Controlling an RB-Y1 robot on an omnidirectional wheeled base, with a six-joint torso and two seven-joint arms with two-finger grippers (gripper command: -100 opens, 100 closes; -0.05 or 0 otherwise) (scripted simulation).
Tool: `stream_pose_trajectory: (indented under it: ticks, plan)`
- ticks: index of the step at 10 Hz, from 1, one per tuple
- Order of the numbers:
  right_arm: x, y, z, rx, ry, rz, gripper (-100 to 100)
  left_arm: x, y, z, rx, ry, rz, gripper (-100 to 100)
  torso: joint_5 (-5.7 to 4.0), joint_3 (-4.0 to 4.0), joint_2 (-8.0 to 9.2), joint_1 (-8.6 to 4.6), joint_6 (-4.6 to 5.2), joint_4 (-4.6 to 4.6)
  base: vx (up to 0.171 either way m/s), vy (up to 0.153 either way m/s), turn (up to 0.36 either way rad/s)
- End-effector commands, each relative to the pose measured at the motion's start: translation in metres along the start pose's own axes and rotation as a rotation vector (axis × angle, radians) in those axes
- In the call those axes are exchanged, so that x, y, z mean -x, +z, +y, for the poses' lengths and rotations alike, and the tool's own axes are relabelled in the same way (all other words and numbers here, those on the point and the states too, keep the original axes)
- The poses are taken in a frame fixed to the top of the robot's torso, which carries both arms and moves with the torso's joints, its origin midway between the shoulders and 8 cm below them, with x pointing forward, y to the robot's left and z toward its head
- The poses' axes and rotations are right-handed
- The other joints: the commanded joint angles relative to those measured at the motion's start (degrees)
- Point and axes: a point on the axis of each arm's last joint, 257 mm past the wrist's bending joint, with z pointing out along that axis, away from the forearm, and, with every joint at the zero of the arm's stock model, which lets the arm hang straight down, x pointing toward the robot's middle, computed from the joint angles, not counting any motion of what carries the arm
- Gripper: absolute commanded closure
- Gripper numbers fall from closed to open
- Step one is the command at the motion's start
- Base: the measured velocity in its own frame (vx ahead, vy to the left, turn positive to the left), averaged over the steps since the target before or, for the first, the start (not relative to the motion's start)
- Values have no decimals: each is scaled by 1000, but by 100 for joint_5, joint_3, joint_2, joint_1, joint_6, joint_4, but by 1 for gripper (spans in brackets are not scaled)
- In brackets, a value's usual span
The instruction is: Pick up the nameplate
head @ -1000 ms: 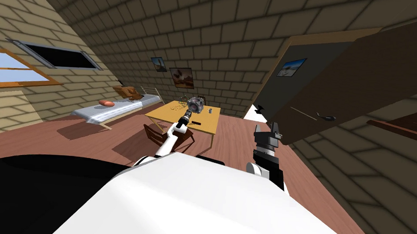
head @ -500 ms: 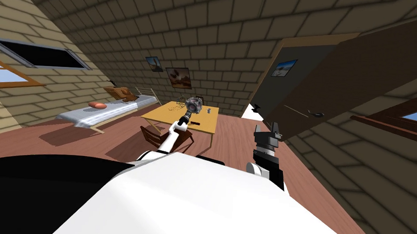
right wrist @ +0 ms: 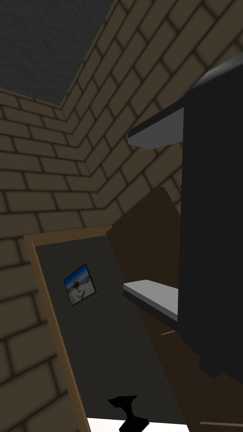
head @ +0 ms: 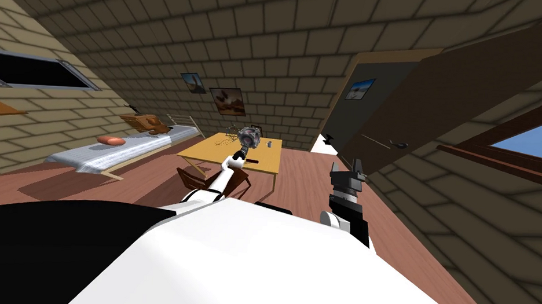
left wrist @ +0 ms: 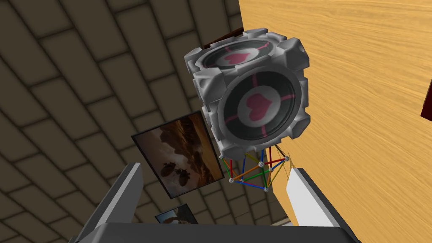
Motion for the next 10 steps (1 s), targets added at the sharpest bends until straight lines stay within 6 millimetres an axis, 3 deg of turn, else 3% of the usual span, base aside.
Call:
stream_pose_trajectory:
  ticks: [1, 2, 3, 5, 10]
  plan:
    - [0, 0, 0, 0, 0, 0, 0, -2, 2, 21, 70, -5, 1, -100, 0, 0, 0, 0, 0, 0, 16, 36, -69]
    - [0, 0, 0, 0, 0, 0, 0, -2, 2, 22, 74, -5, 1, -100, 0, -1, 0, -2, -3, -1, 8, 13, -1]
    - [0, 0, 0, 0, 0, 0, 0, -2, 8, 40, 138, -19, 1, -100, -1, 1, 3, -9, -4, 0, 11, 18, -123]
    - [0, 0, 0, 0, 0, 0, 0, -2, 12, 56, 203, -34, 3, -100, -1, 0, 1, -7, -3, 0, 23, 36, -92]
    - [0, 0, 0, 0, 0, 0, 0, -7, 9, 111, 390, -69, 12, -100, 0, -7, -12, -2, -1, -3, 39, 38, -75]
